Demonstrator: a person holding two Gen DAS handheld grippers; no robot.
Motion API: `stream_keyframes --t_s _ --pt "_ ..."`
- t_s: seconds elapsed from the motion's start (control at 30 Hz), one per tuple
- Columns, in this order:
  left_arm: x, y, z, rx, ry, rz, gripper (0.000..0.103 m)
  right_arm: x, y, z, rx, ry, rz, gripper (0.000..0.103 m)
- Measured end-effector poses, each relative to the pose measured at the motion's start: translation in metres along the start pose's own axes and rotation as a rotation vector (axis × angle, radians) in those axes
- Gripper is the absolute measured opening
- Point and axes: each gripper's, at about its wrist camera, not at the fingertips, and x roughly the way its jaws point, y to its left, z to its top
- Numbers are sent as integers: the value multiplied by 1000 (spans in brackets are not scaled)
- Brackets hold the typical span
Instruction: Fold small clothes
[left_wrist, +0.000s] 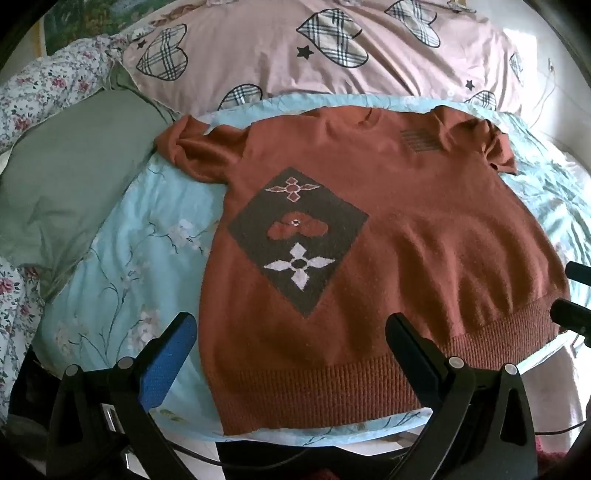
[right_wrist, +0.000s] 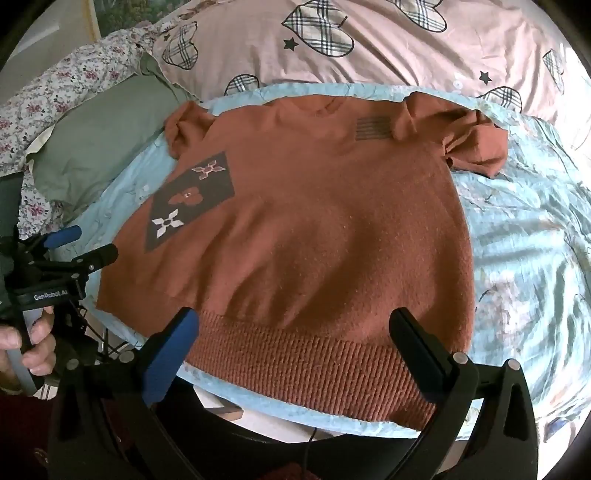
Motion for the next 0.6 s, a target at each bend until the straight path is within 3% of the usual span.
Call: stream_keyframes --t_s 0.6 --pt "10 2 -7 -11 17 -25 102 0 -1 -1 0 1 1 103"
